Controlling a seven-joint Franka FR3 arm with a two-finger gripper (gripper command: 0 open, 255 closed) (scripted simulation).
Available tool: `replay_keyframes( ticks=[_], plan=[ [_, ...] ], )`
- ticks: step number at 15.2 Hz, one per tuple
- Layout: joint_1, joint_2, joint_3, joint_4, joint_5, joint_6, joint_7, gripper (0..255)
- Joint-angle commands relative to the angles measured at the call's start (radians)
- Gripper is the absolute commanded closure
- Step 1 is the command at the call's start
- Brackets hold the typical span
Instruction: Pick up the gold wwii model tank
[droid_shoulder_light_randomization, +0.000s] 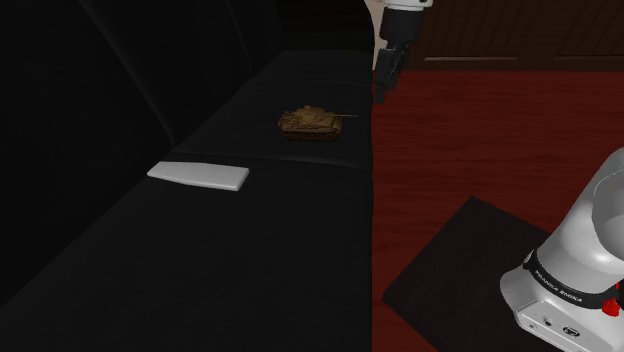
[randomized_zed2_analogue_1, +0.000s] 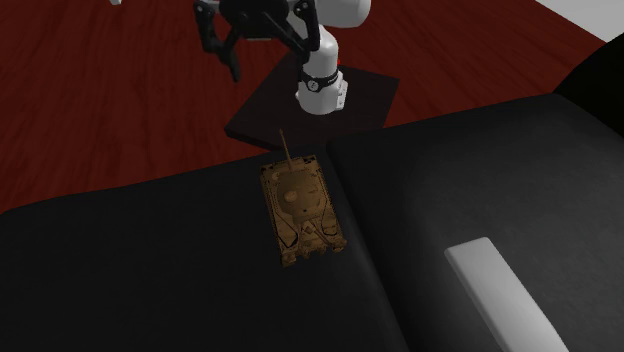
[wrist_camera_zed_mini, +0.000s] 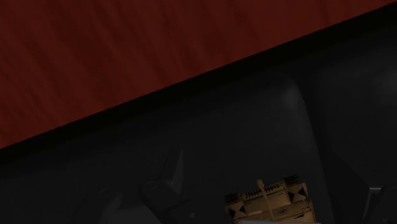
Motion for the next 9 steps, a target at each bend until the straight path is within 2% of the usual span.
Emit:
replay_keyframes(
  ticks=[1,9],
  plan=[
    [0.014,0.076,0.008,0.061,0.011,0.026,-0.016,0],
    [0.060,0.339,0.044,0.322,0.044,0.066,-0.072,0]
  ],
)
